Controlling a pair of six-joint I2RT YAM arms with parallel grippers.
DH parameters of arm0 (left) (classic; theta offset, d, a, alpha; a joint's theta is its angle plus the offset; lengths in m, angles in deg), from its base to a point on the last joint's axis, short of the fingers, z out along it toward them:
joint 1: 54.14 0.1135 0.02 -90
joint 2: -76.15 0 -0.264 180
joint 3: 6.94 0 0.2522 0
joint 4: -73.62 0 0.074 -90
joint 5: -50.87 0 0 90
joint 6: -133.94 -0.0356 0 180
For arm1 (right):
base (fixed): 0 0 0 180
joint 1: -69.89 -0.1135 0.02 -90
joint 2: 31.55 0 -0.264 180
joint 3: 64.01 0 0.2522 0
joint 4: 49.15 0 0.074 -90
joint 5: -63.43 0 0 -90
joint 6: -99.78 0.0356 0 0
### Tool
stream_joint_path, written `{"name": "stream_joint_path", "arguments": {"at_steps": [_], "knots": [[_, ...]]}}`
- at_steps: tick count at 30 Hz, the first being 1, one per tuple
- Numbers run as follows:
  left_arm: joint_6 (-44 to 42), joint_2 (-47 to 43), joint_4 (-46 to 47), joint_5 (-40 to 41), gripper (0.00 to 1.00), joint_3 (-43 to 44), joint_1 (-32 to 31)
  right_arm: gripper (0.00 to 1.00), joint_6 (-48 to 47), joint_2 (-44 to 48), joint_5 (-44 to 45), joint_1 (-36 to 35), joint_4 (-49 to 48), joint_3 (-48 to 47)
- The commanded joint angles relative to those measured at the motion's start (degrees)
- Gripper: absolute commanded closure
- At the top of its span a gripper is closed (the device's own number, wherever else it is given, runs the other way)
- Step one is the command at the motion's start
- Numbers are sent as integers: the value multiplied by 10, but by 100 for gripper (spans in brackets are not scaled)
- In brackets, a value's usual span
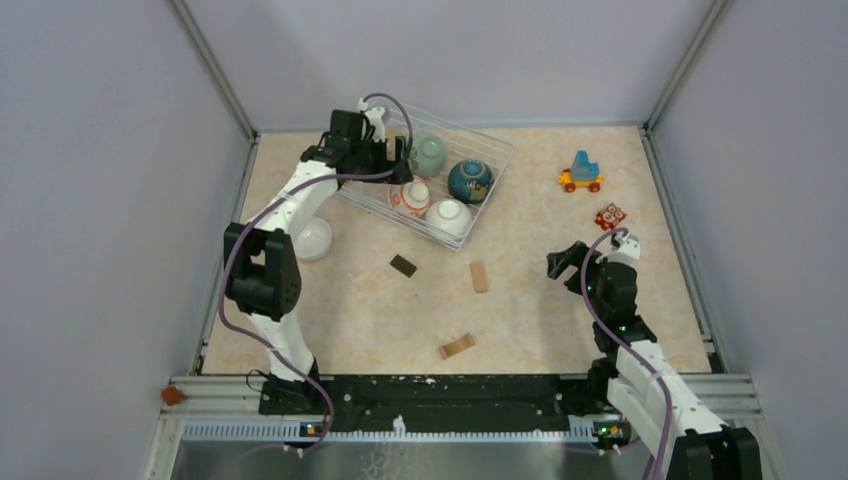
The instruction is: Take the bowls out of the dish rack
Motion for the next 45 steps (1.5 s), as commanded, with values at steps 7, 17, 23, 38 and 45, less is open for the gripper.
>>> {"name": "stream_joint_path", "arguments": {"at_steps": [7, 17, 23, 38, 45], "knots": [[-34, 59, -38, 21, 1, 68, -21, 8, -3, -2, 6, -3, -19, -3], [-43, 109, -74, 47, 1, 105, -31, 8, -2, -4, 10, -3, -17, -4], [-44, 115, -80, 35, 18, 112, -34, 8, -2, -4, 10, -3, -18, -3], [-43, 68, -89, 59, 43, 136, -49, 9, -1, -4, 12, -3, -17, -4], [-28, 43, -70, 29, 46, 134, -49, 9, -1, -4, 11, -3, -17, -4]]}}
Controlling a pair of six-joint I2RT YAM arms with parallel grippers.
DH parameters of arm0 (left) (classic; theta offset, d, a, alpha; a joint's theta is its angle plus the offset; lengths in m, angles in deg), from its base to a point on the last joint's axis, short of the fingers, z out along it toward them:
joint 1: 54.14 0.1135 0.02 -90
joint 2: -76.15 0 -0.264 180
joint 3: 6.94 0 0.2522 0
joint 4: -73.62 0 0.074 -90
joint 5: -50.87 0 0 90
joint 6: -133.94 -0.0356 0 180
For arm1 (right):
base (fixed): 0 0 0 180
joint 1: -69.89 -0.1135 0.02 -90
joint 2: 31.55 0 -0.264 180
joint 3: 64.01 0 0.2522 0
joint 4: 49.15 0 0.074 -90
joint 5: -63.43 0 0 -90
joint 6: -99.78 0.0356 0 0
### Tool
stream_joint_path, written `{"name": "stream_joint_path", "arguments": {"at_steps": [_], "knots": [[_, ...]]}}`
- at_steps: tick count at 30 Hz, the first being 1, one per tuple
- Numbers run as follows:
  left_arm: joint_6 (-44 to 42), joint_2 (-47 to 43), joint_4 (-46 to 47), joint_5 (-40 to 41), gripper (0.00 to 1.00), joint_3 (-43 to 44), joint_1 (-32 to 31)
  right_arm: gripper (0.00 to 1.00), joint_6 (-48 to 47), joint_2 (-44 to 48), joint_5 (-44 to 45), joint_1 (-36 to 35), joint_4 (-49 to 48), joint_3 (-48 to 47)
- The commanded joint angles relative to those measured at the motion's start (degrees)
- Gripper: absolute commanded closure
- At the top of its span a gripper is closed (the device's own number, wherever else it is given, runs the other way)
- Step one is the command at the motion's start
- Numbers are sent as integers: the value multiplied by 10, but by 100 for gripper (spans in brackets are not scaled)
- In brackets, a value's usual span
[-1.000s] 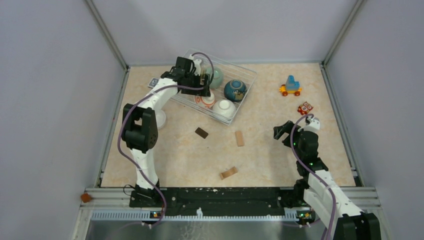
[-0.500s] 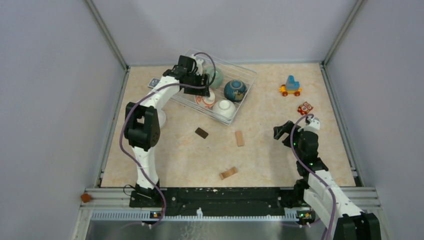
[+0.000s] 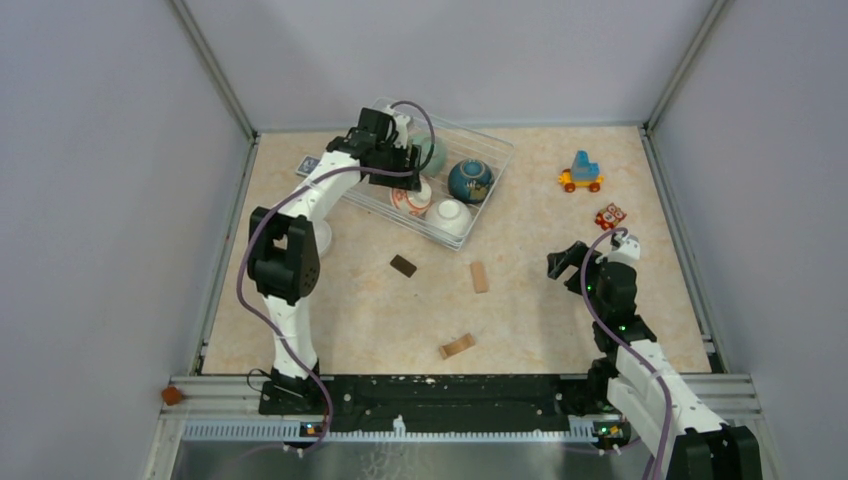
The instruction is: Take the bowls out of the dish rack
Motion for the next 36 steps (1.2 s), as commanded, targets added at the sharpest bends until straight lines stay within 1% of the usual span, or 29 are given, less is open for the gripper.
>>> {"name": "stream_joint_path", "arguments": {"at_steps": [1, 12, 16, 21, 24, 30, 36], "knots": [[12, -66, 31, -22, 46, 22, -3, 9, -1, 0, 8, -3, -16, -4], [16, -106, 46, -23, 50, 5, -3, 9, -1, -1, 4, -3, -16, -4], [17, -135, 55, -30, 50, -11, -3, 9, -1, -1, 4, -3, -17, -4], [16, -185, 45, -41, 49, -33, -4, 9, -2, -1, 4, -3, -18, -4], [16, -226, 43, -34, 49, -68, -3, 9, -2, -1, 4, -3, -18, -4], [12, -329, 37, -19, 48, -187, -3, 9, -1, -2, 4, -3, -19, -4], [-4, -417, 13, 11, 47, -287, -3, 9, -1, -1, 2, -3, -18, -4]]}}
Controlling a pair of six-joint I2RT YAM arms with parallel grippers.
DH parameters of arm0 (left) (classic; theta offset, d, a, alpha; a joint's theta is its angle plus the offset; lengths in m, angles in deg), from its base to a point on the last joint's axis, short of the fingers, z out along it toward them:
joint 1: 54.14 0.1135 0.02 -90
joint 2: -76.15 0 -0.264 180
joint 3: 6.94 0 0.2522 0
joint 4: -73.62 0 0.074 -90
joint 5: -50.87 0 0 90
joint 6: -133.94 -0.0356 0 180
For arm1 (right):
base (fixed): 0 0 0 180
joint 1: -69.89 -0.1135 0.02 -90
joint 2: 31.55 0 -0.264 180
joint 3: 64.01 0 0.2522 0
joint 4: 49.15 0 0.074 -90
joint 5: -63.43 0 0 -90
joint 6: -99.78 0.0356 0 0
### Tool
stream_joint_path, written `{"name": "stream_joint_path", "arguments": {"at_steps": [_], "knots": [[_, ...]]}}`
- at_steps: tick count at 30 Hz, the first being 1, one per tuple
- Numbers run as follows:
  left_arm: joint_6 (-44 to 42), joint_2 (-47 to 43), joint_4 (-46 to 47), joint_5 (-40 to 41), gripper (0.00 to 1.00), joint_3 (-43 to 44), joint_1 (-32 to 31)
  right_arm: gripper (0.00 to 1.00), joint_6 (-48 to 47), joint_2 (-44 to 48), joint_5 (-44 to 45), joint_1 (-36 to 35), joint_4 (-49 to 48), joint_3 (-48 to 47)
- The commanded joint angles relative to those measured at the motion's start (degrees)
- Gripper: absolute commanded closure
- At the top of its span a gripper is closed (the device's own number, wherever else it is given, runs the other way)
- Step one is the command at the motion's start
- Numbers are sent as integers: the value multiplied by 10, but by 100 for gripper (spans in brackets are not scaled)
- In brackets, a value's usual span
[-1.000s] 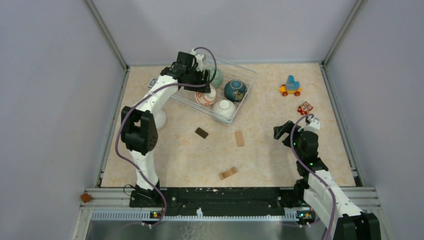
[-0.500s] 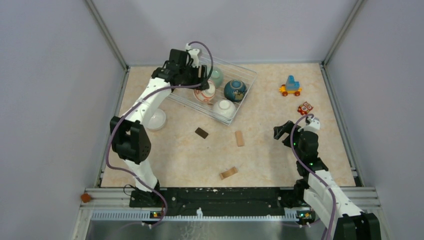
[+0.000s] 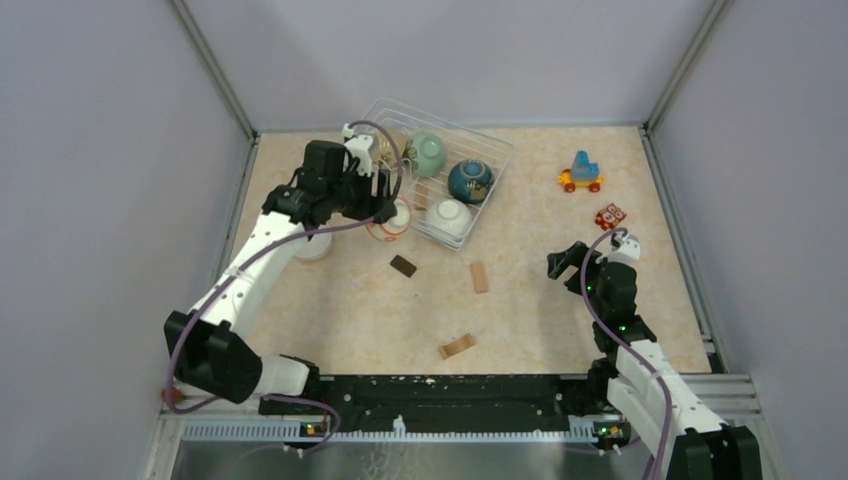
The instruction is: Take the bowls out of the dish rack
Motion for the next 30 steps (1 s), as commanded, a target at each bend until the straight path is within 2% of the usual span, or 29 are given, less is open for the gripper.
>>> {"name": "stream_joint_path", "arguments": {"at_steps": [1, 8, 11, 17, 21, 30], "knots": [[-11, -72, 9, 31, 47, -54, -2, 9, 0, -1, 1, -3, -17, -4], [64, -131, 32, 162, 57, -153, -2, 9, -1, 5, 1, -3, -16, -2], [115, -128, 36, 215, 57, -175, -2, 10, -1, 5, -1, -3, -16, -2], [157, -95, 11, 244, 53, -178, -2, 10, 0, 6, -1, -3, -15, -2], [157, -82, 11, 263, 58, -191, -3, 9, 0, 7, 0, -3, -15, -2], [181, -59, -7, 366, 60, -202, -35, 9, -1, 7, 1, -3, -15, -2]]}}
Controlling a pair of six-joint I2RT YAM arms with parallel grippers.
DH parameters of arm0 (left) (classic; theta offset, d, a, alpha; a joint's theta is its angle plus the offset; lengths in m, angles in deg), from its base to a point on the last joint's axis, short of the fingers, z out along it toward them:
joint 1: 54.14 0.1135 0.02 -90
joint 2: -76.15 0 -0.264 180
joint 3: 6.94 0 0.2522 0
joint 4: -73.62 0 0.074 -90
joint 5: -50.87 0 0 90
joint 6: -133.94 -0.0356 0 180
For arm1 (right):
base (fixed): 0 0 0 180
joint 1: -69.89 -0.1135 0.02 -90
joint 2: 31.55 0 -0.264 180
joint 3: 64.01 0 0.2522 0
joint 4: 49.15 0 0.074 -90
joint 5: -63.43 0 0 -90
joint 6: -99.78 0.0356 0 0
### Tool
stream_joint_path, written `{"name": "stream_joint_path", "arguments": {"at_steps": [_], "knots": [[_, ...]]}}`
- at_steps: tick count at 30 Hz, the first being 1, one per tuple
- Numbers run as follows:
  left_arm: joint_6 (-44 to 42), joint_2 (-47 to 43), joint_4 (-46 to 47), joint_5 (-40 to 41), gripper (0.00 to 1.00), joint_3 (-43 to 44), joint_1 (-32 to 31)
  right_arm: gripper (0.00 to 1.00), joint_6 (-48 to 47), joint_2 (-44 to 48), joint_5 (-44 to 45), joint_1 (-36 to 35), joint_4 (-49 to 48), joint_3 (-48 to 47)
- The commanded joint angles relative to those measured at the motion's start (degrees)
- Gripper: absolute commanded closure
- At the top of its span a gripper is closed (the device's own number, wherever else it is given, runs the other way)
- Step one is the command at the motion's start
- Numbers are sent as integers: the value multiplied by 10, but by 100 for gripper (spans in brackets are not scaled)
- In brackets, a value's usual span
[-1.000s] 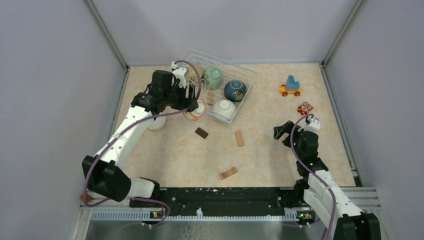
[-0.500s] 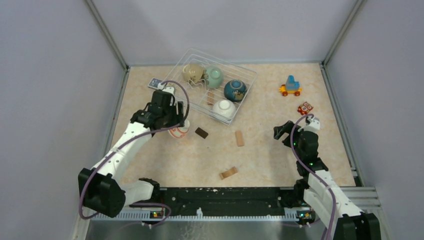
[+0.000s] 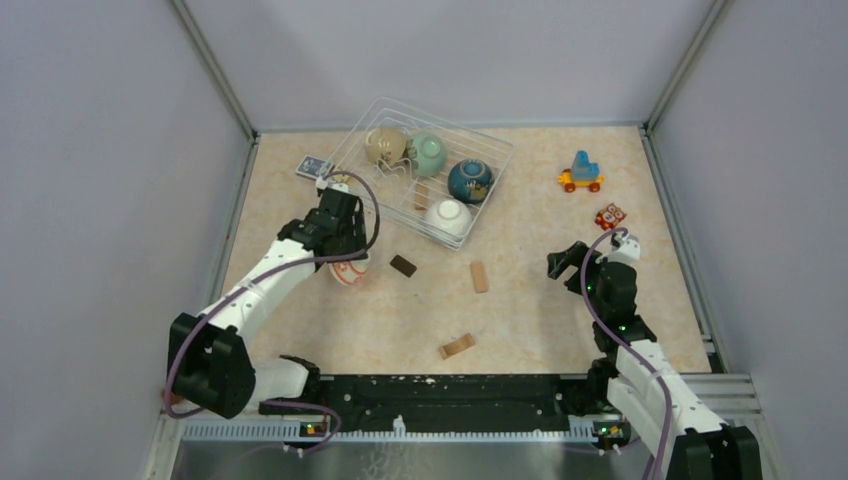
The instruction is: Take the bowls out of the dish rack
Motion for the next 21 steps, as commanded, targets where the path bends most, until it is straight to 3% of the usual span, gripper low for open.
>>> {"name": "stream_joint_path", "arguments": {"at_steps": [1, 11, 17, 21], "knots": [[23, 5, 14, 88, 60, 6, -32, 10, -1, 6, 2, -3, -15, -2], [55, 82, -73, 288, 59, 52, -146, 9, 0, 6, 3, -3, -17, -1], [132, 172, -166, 365, 58, 97, -193, 10, -1, 5, 3, -3, -17, -1], [166, 227, -195, 372, 57, 111, -212, 9, 0, 5, 5, -3, -17, -2]]}}
